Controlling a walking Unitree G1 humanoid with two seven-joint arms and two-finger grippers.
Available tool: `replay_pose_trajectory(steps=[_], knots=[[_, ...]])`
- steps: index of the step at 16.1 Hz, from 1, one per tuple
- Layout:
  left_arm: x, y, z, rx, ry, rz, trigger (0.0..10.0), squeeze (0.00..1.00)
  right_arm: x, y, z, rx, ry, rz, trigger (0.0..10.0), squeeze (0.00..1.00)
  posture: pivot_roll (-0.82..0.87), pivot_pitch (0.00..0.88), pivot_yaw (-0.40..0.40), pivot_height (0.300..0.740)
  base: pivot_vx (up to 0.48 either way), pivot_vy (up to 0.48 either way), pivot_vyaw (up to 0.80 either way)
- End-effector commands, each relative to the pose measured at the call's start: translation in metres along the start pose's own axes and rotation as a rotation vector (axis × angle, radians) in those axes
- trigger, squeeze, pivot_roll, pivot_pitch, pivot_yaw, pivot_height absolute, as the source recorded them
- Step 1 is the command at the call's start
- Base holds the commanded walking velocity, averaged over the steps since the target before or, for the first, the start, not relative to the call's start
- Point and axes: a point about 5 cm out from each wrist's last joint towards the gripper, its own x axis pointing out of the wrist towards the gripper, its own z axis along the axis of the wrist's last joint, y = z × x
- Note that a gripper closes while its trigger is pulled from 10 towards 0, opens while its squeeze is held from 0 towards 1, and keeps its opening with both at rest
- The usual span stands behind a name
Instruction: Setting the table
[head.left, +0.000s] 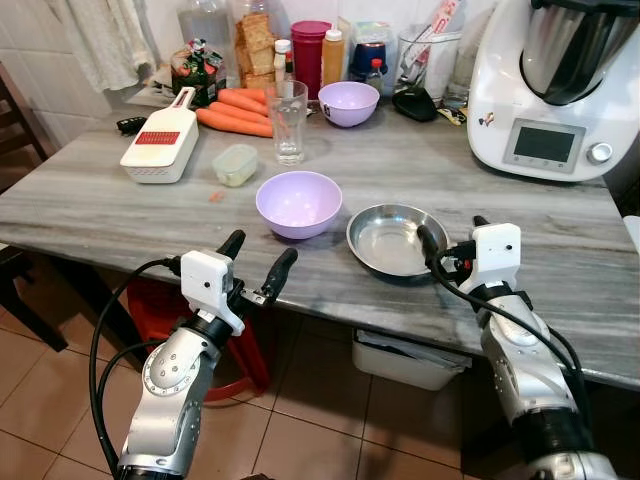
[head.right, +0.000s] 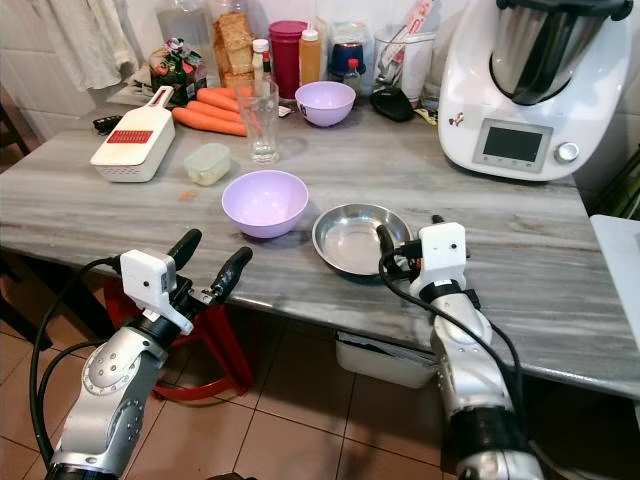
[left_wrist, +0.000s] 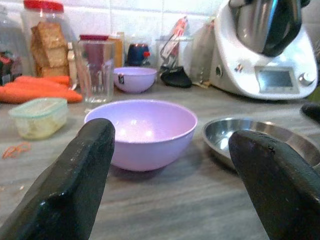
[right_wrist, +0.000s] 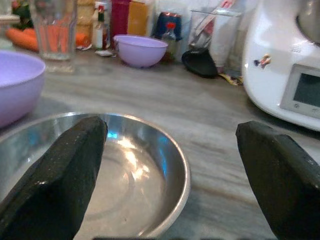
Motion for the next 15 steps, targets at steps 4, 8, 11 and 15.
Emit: replay_pose_trajectory(steps=[4,8,11,15], knots=[[0.005,0.003,0.002,-0.003,-0.007,0.029,10.0,0.0,0.003,0.003,0.021,-0.029,-0.061,0.067,10.0,0.69,-0.03,0.013,0.042,0.74,0.0,0.0,0.0],[0.003,0.003,-0.001,-0.008,0.01,0.053,10.0,0.0,0.003,0.003,0.018,0.009,0.021,0.079,10.0,0.0,-0.03,0.025,0.037,0.74,0.0,0.0,0.0],[0.002,0.002,-0.004,-0.018,0.022,0.049,10.0,0.0,0.013,-0.002,0.013,-0.013,0.096,0.06,10.0,0.0,-0.03,0.035,0.038,0.74,0.0,0.0,0.0],[0.001,-0.002,-0.005,-0.024,0.031,0.031,10.0,0.0,0.028,-0.013,0.029,-0.013,0.059,0.036,10.0,0.0,-0.03,0.044,0.044,0.74,0.0,0.0,0.0]])
